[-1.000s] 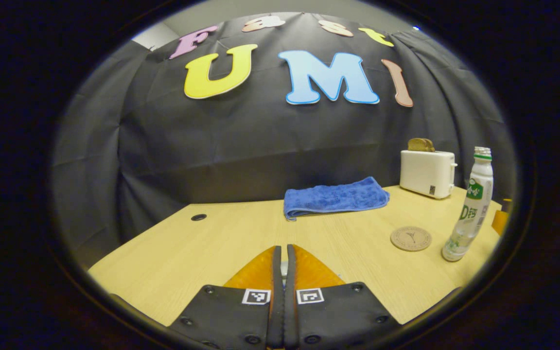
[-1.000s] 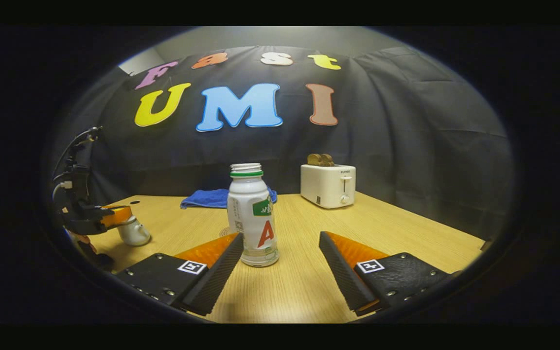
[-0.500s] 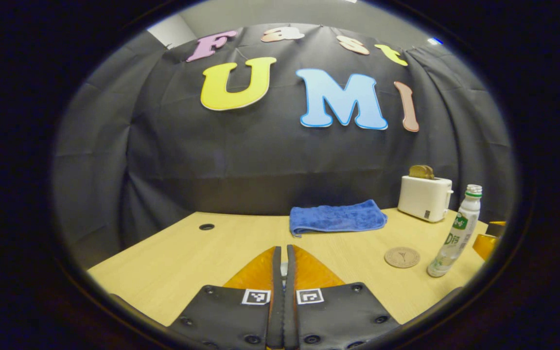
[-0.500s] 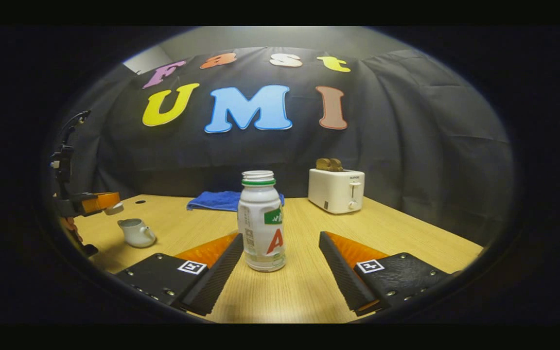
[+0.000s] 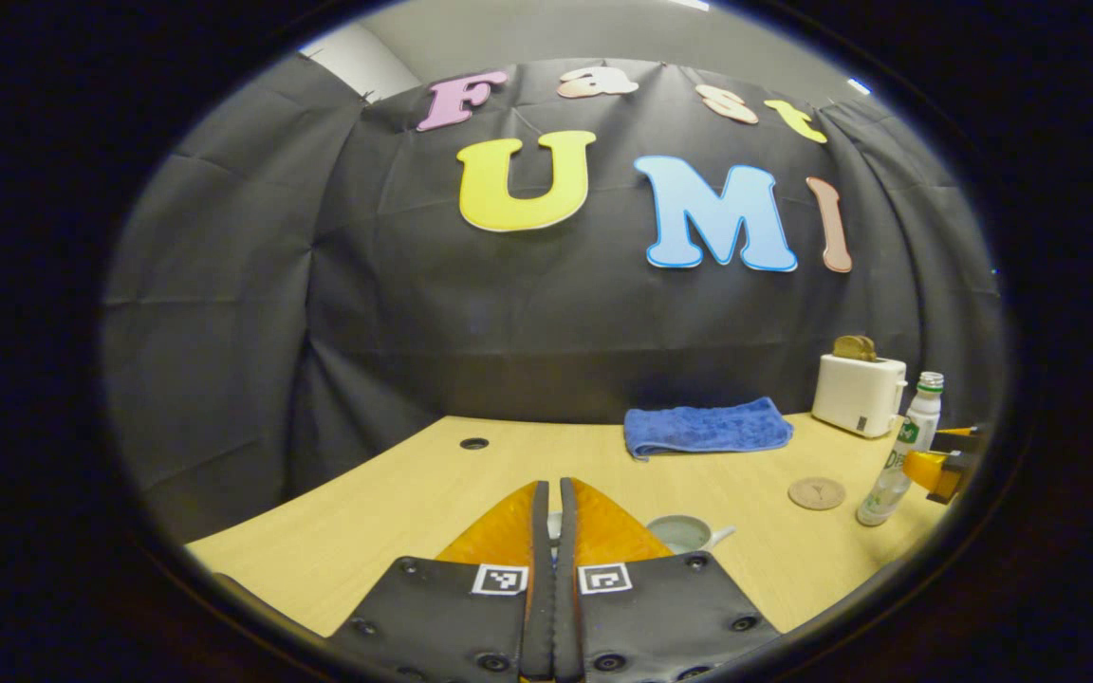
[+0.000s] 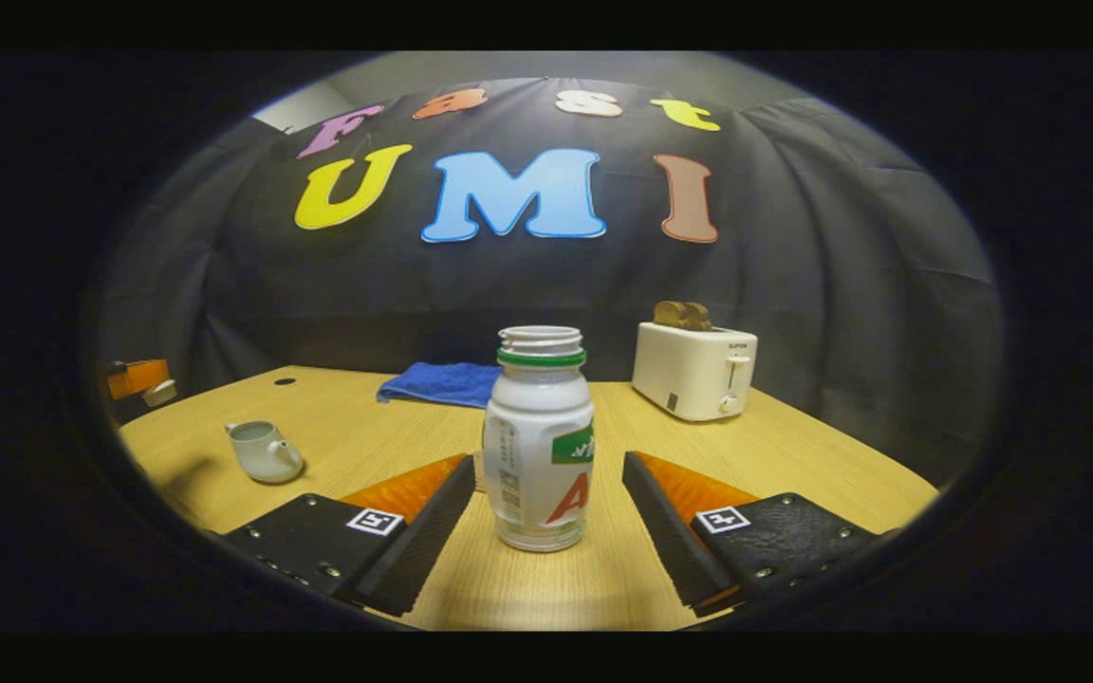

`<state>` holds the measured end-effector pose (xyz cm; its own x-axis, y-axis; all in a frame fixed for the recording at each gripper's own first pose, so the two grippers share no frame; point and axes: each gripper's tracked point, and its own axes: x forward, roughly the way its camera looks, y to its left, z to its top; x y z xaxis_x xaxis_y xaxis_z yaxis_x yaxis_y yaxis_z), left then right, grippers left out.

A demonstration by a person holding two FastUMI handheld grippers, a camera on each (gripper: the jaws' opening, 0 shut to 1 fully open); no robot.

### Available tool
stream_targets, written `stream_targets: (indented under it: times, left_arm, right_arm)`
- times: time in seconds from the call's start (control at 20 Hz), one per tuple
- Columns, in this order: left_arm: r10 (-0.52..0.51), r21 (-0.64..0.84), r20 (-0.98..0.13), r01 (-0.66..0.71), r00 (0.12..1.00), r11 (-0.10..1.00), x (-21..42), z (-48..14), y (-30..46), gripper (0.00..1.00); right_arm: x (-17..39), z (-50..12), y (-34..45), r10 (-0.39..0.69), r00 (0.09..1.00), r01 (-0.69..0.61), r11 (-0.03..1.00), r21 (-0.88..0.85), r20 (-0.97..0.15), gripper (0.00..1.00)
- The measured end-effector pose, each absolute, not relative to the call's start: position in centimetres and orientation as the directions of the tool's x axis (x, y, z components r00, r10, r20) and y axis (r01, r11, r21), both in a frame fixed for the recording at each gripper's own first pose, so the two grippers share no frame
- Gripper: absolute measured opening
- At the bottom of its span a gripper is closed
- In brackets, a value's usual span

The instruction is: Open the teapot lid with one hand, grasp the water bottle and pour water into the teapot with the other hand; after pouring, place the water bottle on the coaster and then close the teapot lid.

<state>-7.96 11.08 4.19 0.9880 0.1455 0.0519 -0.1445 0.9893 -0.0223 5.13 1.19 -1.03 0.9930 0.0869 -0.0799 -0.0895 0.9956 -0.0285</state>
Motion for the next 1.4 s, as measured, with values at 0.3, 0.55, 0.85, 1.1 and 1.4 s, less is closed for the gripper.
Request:
stream_targets:
  times: [0.3, 0.55, 0.85, 1.1, 1.4]
  left_arm:
    - [0.158, -0.025, 0.043, -0.157, 0.987, 0.987, -8.9, 3.4, 12.1, 0.05]
    - [0.153, -0.047, 0.033, -0.151, 0.988, 0.987, -9.0, 2.6, 12.4, 0.05]
    - [0.144, -0.079, 0.013, -0.142, 0.989, 0.987, -8.9, 1.5, 12.8, 0.1]
    - [0.133, -0.095, 0.006, -0.132, 0.991, 0.987, -8.7, 1.2, 12.7, 0.1]
    - [0.135, -0.102, 0.003, -0.134, 0.991, 0.986, -9.0, 0.7, 13.4, 0.1]
  right_arm:
    - [7.0, -2.8, 1.6, 0.08, 0.989, -0.084, 0.996, -0.027, -0.122, 0.96]
    - [8.0, -4.1, 1.3, 0.063, 0.985, -0.061, 0.998, 0.019, -0.159, 0.96]
    - [8.2, -4.2, 1.5, 0.056, 0.985, -0.054, 0.998, 0.013, -0.165, 0.79]
    - [8.0, -4.0, 2.0, 0.048, 0.983, -0.059, 0.997, -0.055, -0.18, 0.77]
    - [8.6, -1.2, 2.8, -0.024, 0.987, -0.032, 0.941, -0.337, -0.16, 0.77]
